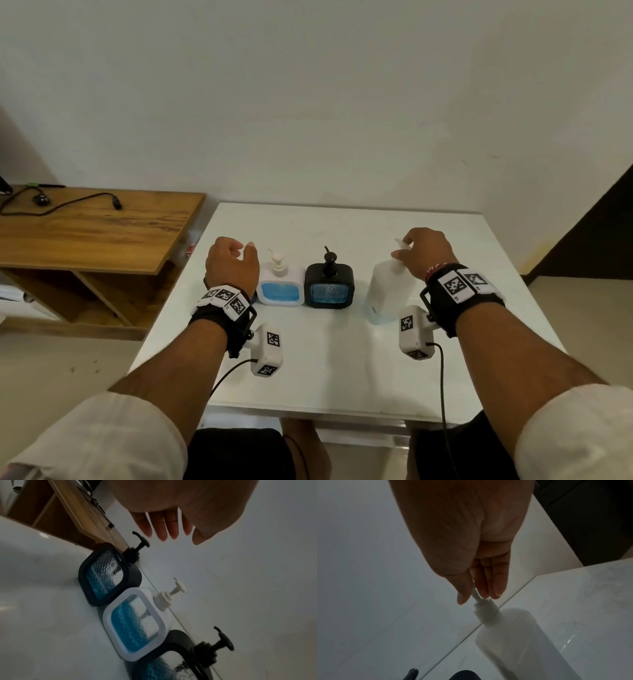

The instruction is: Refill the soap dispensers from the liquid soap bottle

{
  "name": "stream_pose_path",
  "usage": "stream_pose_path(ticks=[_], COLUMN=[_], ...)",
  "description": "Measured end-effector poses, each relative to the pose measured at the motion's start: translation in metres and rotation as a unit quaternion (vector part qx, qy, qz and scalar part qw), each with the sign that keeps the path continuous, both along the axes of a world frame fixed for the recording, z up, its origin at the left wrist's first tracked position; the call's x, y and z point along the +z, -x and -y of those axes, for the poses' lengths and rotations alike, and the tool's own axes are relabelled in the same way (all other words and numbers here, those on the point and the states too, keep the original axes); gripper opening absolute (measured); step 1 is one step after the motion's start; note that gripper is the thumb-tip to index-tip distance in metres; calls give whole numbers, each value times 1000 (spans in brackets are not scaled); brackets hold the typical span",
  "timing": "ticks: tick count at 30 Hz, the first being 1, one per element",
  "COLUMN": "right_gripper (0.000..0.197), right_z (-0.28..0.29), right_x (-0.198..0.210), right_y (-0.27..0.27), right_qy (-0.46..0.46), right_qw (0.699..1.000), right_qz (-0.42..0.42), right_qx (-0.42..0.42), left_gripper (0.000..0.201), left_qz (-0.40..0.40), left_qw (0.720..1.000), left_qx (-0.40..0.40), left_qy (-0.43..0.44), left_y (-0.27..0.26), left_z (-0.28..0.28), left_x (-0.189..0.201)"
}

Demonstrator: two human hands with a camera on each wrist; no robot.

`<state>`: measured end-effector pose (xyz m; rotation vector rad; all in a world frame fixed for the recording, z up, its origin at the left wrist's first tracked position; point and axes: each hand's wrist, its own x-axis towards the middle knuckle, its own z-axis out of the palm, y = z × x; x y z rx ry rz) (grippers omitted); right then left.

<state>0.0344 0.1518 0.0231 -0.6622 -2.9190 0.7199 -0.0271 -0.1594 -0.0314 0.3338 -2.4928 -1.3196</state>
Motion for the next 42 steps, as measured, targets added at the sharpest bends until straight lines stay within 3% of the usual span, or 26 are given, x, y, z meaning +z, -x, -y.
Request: stream_pose_path(ticks=[5, 11, 16, 21, 33, 39, 42], right_gripper=[32, 59, 62, 23, 27, 44, 37], right_z=[-4, 5, 8, 9, 36, 46, 44], right_x=[-3, -10, -8, -19, -39, -36, -24], right_y=[1, 3, 4, 9, 6, -1, -6], right_qy=[126, 129, 267, 230, 328, 333, 329], right_qw=[992, 991, 962, 972, 934, 934, 935], right_qz=[-2, -3, 45, 49, -89, -54, -30], right_qx=[-25, -17, -25, -15, -109, -115, -127], left_gripper=[22, 23, 21, 17, 19, 18, 24], left_qz=[-2, -10, -17, -25, -13, -3, 10], left_qw=[1000, 1000, 998, 997, 996, 994, 992], left_qx=[-4, -8, -27, -53, -76, -106, -125], left_qy=[-10, -27, -46, -49, -36, -20, 15], left_y=[-8, -13, -13, -11, -17, -22, -25], left_z=[-16, -28, -34, -40, -44, -47, -48], left_x=[3, 11, 8, -2, -4, 4, 11])
